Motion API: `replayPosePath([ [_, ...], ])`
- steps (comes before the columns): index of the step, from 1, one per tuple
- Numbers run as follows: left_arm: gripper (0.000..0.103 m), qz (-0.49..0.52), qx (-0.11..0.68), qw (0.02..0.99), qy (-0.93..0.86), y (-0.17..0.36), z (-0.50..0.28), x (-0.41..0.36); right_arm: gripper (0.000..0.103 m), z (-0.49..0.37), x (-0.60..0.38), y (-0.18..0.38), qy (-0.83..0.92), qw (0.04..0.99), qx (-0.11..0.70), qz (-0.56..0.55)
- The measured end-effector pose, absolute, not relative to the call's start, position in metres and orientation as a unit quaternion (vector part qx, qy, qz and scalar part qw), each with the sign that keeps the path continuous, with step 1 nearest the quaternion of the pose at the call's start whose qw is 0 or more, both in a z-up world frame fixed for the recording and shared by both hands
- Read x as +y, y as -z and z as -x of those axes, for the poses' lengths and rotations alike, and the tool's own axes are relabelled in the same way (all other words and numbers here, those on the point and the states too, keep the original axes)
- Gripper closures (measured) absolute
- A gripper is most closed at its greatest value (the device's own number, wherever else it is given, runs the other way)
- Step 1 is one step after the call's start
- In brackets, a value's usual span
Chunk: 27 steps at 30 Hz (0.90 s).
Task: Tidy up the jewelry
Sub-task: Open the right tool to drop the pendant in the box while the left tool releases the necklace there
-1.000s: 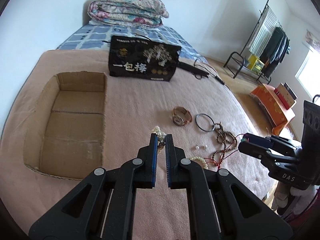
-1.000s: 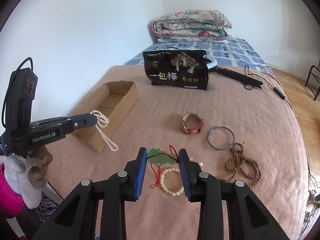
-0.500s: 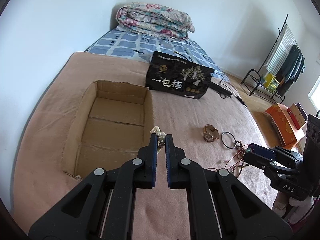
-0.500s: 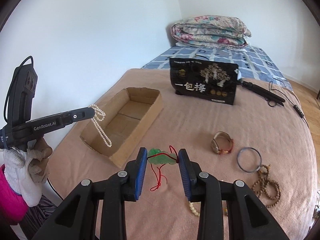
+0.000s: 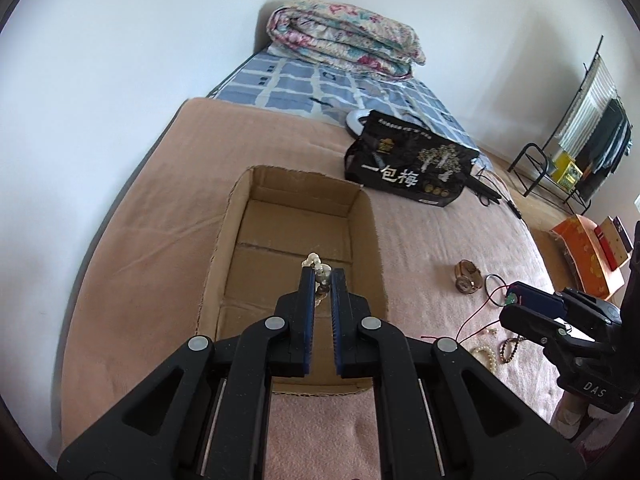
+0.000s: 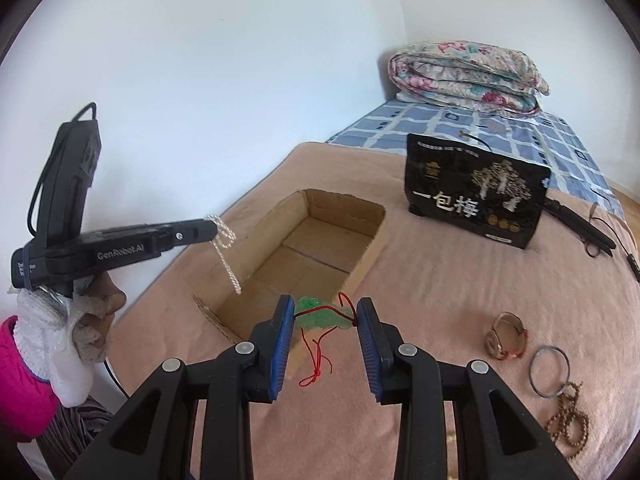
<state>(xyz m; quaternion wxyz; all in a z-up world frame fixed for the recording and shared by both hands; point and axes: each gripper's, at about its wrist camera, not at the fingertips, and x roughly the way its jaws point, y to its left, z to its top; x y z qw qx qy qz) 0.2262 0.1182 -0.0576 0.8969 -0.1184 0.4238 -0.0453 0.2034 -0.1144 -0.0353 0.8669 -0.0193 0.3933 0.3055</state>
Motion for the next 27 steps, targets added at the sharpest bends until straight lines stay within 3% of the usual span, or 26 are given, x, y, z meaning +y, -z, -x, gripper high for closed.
replayPosePath([
  [23, 0.098, 0.128, 0.470, 0.873, 0.017, 0.096, -0.237, 0.139, 0.068, -0.222, -0.045, 0.086, -0.337, 0.836, 0.431, 0.049],
  [27, 0.097, 0.129, 0.471, 0.873, 0.015, 0.096, -0.238, 0.138, 0.052, -0.221, -0.048, 0.085, -0.329, 0.841, 0.427, 0.051],
])
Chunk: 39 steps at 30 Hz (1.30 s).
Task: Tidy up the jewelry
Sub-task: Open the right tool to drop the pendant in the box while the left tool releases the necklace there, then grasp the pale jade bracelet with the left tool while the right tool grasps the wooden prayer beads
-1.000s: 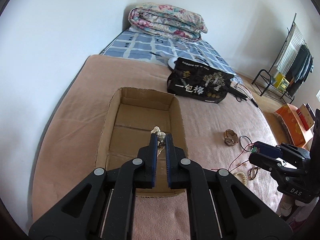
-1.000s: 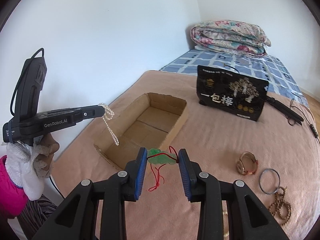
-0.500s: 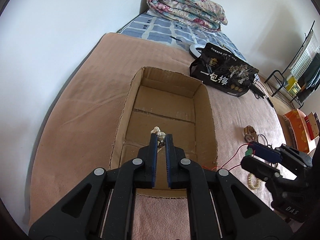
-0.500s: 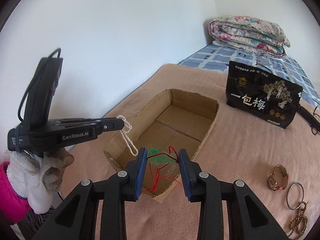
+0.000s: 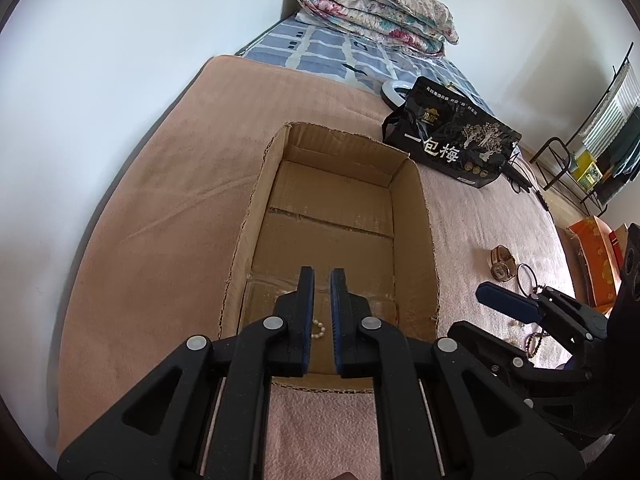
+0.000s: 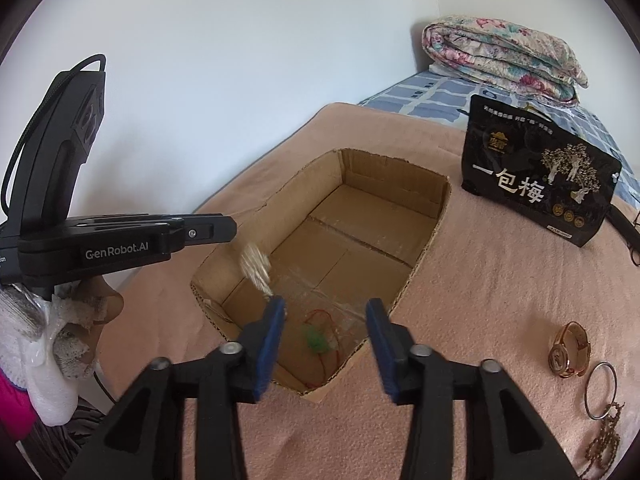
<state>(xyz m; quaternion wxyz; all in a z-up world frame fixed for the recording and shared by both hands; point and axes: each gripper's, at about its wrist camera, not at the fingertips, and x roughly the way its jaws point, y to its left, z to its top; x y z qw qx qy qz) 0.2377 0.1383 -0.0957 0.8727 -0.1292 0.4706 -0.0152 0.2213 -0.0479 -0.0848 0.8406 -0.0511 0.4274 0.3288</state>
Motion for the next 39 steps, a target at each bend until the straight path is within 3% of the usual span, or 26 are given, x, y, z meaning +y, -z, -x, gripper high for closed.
replayPosePath([
  [15, 0.097, 0.132, 0.452, 0.882, 0.017, 0.082, -0.234, 0.128, 0.052, -0.211, -0.075, 0.075, -0.308, 0.854, 0.417, 0.048],
  [22, 0.097, 0.128, 0.437, 0.890, 0.029, 0.074, -0.236, 0.108, 0.042, -0.209, -0.101, 0.068, -0.283, 0.866, 0.411, 0.037],
  [25, 0.069, 0.120, 0.428, 0.895, 0.038, 0.071, -0.237, 0.093, 0.033, -0.207, -0.115, 0.064, -0.268, 0.873, 0.407, 0.032],
  [26, 0.066, 0.117, 0.427, 0.896, 0.041, 0.070, -0.237, 0.089, 0.031, -0.207, -0.121, 0.062, -0.261, 0.876, 0.405, 0.029],
  [33, 0.066, 0.096, 0.431, 0.894, 0.074, 0.070, -0.240, 0.050, 0.018, -0.201, -0.165, 0.053, -0.226, 0.889, 0.398, 0.018],
  [39, 0.066, 0.083, 0.436, 0.890, 0.101, 0.074, -0.240, 0.020, 0.018, -0.199, -0.209, 0.053, -0.192, 0.894, 0.404, 0.007],
])
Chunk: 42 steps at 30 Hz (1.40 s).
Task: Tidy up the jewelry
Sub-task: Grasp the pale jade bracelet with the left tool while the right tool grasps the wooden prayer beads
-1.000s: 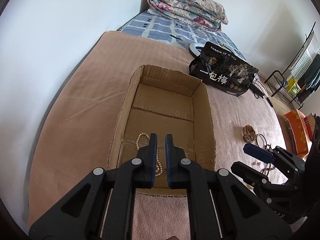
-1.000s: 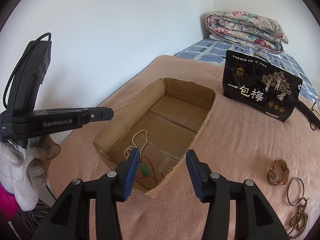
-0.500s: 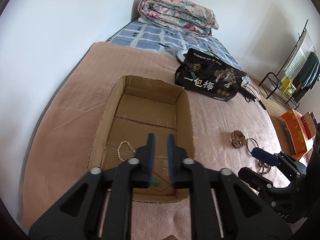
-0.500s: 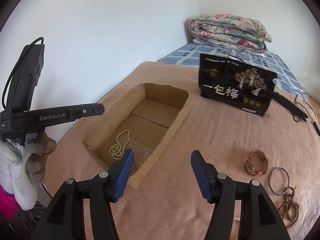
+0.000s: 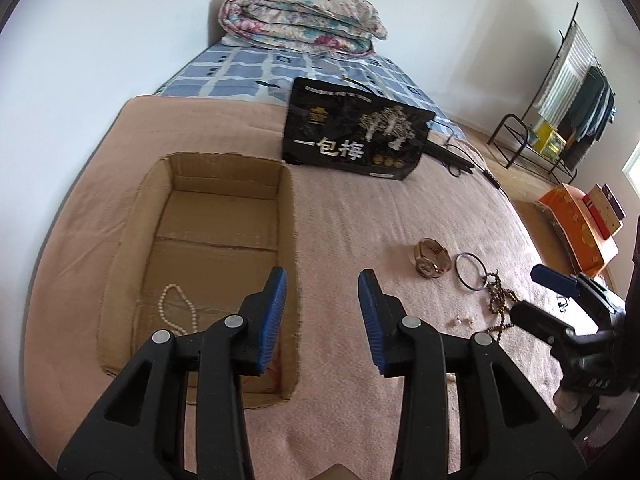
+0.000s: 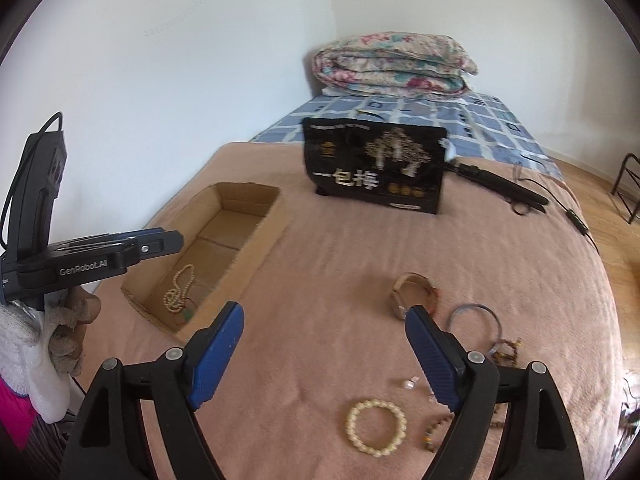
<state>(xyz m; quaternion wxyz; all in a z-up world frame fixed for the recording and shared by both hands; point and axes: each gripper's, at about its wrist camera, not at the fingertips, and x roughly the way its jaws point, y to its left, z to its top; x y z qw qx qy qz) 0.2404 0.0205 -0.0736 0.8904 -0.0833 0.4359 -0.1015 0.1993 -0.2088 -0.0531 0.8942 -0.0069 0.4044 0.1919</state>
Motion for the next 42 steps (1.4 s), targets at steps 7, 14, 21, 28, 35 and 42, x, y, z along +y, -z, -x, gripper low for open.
replayPosePath([
  [7, 0.066, 0.062, 0.449, 0.880, 0.141, 0.083, -0.240, -0.019, 0.018, -0.202, -0.266, 0.060, -0.142, 0.896, 0.420, -0.017],
  [14, 0.066, 0.041, 0.469, 0.864, 0.178, 0.100, -0.235, -0.063, 0.018, -0.206, -0.317, 0.076, -0.089, 0.892, 0.442, -0.020],
  [21, 0.066, 0.016, 0.496, 0.842, 0.210, 0.120, -0.226, -0.100, 0.012, -0.209, -0.354, 0.096, -0.061, 0.880, 0.471, -0.016],
  [28, 0.066, -0.011, 0.524, 0.819, 0.233, 0.146, -0.215, -0.130, 0.012, -0.220, -0.378, 0.129, -0.045, 0.858, 0.512, -0.011],
  [35, 0.066, -0.021, 0.545, 0.802, 0.242, 0.164, -0.209, -0.143, 0.012, -0.230, -0.382, 0.161, -0.065, 0.840, 0.539, 0.003],
  [42, 0.066, -0.016, 0.561, 0.793, 0.236, 0.178, -0.216, -0.145, 0.006, -0.237, -0.382, 0.179, -0.070, 0.841, 0.537, 0.007],
])
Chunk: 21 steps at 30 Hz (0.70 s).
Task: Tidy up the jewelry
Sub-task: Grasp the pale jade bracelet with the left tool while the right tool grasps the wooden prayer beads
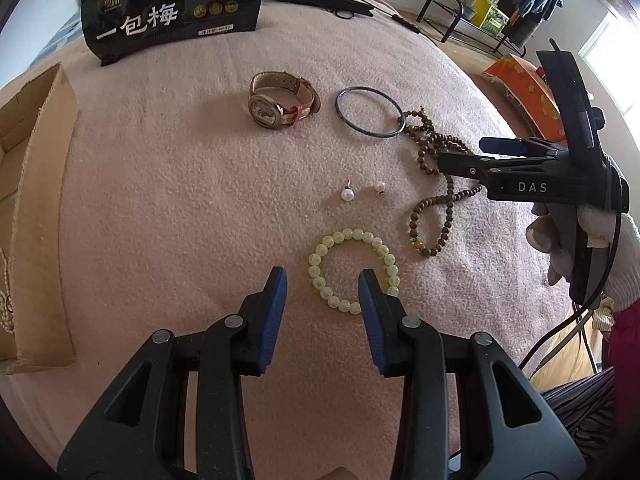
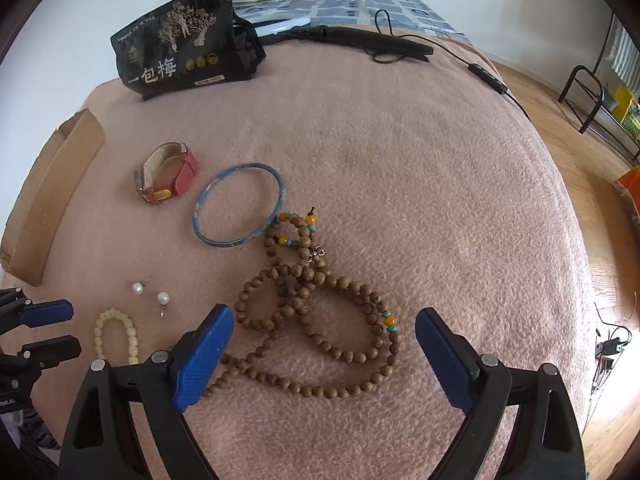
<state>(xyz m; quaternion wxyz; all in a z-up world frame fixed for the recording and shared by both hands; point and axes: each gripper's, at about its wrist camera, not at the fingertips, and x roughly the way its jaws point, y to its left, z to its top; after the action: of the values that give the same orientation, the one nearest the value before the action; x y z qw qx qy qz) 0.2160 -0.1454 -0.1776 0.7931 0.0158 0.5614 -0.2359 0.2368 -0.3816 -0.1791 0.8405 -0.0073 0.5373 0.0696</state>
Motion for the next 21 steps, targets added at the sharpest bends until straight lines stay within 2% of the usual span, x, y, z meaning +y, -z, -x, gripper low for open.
replayPosePath([
  [3, 0.066, -0.010, 0.568, 0.789, 0.234, 0.183, -0.219, -0.145, 0.003, -0.240, -0.382, 0.185, -0.067, 0.838, 0.542, 0.007],
  [15, 0.066, -0.026, 0.577, 0.785, 0.225, 0.201, -0.226, -0.152, 0.000, -0.254, -0.377, 0.206, -0.054, 0.822, 0.567, 0.020],
  [21, 0.082, -0.039, 0.571, 0.792, 0.213, 0.203, -0.227, -0.153, 0.000, -0.255, -0.376, 0.210, -0.051, 0.820, 0.569, 0.030],
])
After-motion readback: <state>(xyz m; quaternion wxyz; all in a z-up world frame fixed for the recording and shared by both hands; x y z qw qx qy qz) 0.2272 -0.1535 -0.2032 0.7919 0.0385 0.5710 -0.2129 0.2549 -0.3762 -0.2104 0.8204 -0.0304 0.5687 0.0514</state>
